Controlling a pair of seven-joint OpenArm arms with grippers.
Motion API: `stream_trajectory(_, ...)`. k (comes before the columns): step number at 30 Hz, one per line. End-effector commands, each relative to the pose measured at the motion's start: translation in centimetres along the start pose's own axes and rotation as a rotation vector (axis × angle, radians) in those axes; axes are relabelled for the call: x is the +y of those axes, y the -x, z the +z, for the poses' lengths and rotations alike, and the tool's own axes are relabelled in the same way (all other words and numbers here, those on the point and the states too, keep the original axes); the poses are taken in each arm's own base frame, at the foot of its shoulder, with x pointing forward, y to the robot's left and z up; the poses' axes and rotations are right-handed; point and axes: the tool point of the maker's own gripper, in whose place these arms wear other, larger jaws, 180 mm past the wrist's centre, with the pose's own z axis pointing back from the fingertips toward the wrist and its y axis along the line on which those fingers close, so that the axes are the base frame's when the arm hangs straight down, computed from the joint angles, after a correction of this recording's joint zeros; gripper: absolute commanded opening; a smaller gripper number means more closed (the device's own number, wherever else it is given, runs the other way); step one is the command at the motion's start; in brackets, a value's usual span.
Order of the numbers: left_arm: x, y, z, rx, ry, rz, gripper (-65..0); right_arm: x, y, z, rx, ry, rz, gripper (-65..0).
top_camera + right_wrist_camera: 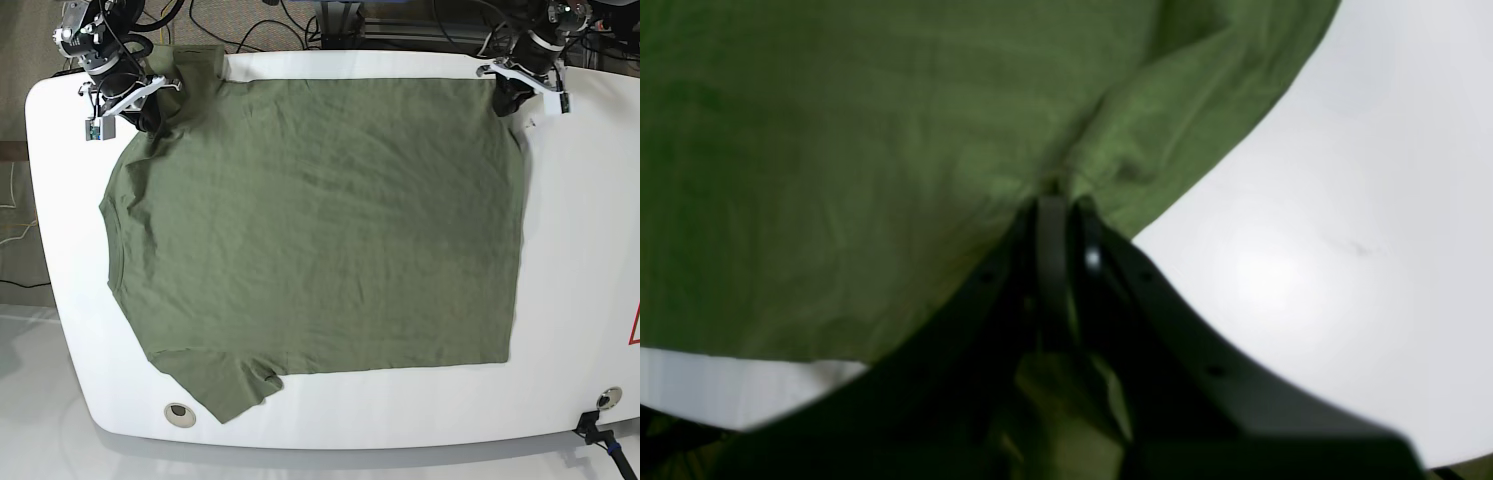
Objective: Fold the T-shirt properly
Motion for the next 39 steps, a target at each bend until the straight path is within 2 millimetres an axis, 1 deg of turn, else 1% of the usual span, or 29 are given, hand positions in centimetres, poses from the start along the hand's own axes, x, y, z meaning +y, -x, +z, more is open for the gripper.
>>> stream_trajectory(1, 0.0, -0.6, 0.2, -0.016, -0.002, -0.029, -65.0, -0.1, -1.0, 0.4, -0.036, -0.001, 0.013, -63.1)
stream_trajectory(3, 0.0, -0.5, 0.2, -0.009, -0.010, -0.041, -65.0, -0.1, -1.0, 0.4, -0.037, -0.002, 0.012, -63.2)
stream_trajectory(6, -0.1, -1.2, 0.5, -0.022, -0.012, -0.060, -65.0, -0.1, -1.1, 0.4, -0.039, -0.004, 0.011, -63.5)
stream_trajectory(8, 0.0, -1.3, 1.3, -0.020, -0.022, -0.081, -65.0, 0.0, -1.1, 0.5, -0.040, -0.006, 0.012, -63.5)
stream_trajectory(9, -0.1, -1.6, 1.6, -0.024, -0.024, -0.093, -65.0, 0.1, -0.7, 0.6, -0.032, -0.009, 0.015, -63.6)
stream_trajectory(10, -0.3, -2.0, 1.8, -0.031, -0.024, -0.106, -65.0, 0.2, -0.5, 0.8, -0.029, -0.018, 0.025, -63.6)
stream_trajectory(12, -0.3, -1.8, 2.4, -0.024, -0.030, -0.120, -65.0, 0.7, -0.3, 0.9, -0.032, -0.041, 0.040, -63.6)
stream_trajectory(14, -0.4, -1.8, 2.6, -0.023, -0.032, -0.125, -65.0, 1.5, 0.3, 1.2, -0.049, -0.064, 0.030, -63.7)
stream_trajectory(17, 0.4, -2.0, 3.1, -0.029, -0.056, -0.123, -65.0, 2.1, 0.6, 1.5, -0.066, -0.087, 0.036, -63.7)
stream_trajectory(20, 0.7, -2.5, 3.2, -0.042, -0.066, -0.126, -65.0, 2.5, 0.4, 1.4, -0.074, -0.108, 0.052, -65.0)
stream_trajectory(21, 0.5, -3.1, 3.1, -0.059, -0.064, -0.134, -65.0, 2.6, 0.2, 1.4, -0.079, -0.113, 0.058, -65.0)
stream_trajectory(23, 0.2, -4.4, 2.8, -0.089, -0.059, -0.150, -65.0, 2.6, -1.5, 1.5, -0.129, -0.109, 0.078, -65.0)
stream_trajectory(24, 0.2, -5.3, 2.6, -0.109, -0.058, -0.164, -65.0, 2.2, -2.2, 1.6, -0.150, -0.096, 0.081, -65.0)
stream_trajectory(26, 0.0, -7.2, 1.9, -0.156, -0.050, -0.176, -65.0, 2.1, -3.7, 1.3, -0.188, -0.092, 0.087, -65.0)
stream_trajectory(30, -1.1, -10.6, 0.6, -0.248, -0.024, -0.186, -65.0, 2.1, -5.6, 0.8, -0.233, -0.093, 0.105, -65.0)
stream_trajectory(31, -1.3, -11.2, 0.3, -0.257, -0.020, -0.189, -65.0, 2.1, -5.9, 0.7, -0.241, -0.094, 0.106, -65.0)
stream_trajectory(34, -1.7, -12.3, -0.7, -0.238, -0.014, -0.193, -65.0, 2.3, -7.1, 0.5, -0.271, -0.098, 0.113, -65.0)
stream_trajectory(39, -2.8, -15.4, -1.2, -0.304, 0.004, -0.215, -65.0, 2.4, -9.5, 0.1, -0.327, -0.100, 0.125, -65.0)
